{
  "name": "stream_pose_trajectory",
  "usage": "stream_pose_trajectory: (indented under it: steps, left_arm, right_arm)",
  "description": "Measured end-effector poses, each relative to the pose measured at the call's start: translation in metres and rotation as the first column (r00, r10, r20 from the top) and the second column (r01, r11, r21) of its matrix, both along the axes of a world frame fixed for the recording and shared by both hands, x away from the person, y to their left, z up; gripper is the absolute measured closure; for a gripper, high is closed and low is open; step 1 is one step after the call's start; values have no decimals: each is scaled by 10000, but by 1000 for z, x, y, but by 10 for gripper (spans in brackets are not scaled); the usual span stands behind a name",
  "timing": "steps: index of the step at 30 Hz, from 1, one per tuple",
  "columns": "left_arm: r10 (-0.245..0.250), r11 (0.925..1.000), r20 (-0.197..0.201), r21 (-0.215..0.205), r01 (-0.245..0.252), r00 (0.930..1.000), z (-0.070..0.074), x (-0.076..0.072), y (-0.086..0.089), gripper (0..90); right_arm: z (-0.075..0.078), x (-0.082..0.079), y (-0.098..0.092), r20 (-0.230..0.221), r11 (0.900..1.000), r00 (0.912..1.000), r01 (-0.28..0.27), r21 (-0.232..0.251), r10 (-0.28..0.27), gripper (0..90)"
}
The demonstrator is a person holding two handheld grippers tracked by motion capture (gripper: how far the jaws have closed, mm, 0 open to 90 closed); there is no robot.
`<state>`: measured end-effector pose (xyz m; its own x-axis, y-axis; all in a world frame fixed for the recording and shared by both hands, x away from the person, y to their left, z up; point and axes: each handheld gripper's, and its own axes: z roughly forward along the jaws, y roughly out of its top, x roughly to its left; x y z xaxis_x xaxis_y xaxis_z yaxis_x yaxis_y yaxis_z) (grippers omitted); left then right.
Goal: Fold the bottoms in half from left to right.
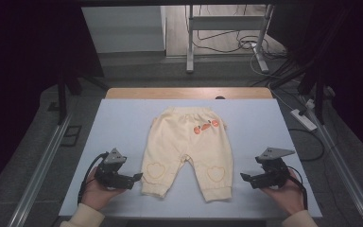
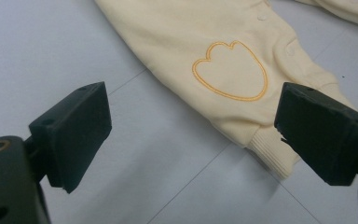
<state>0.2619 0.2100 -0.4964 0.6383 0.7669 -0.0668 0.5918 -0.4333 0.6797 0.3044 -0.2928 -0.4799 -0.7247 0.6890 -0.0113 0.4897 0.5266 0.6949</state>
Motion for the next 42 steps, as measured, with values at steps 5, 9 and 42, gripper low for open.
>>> stream_pose_trajectory:
  steps: [5, 9, 42]
  left_arm:
    - [3, 10000, 12, -58, -3, 10000, 0, 1, 0, 105]
    - [18, 10000, 34, -83, -18, 10000, 1, 2, 0, 105]
    - [-63, 9997, 110, -220, 66, 9999, -1, 12, -5, 105]
  right_arm:
    - [0, 1, -1, 28, 10000, 10000, -20, 55, 20, 119]
    - [0, 0, -1, 18, 9998, 10000, -18, 177, 18, 119]
    - [3, -2, 12, 59, 9979, 9989, -461, 444, 458, 121]
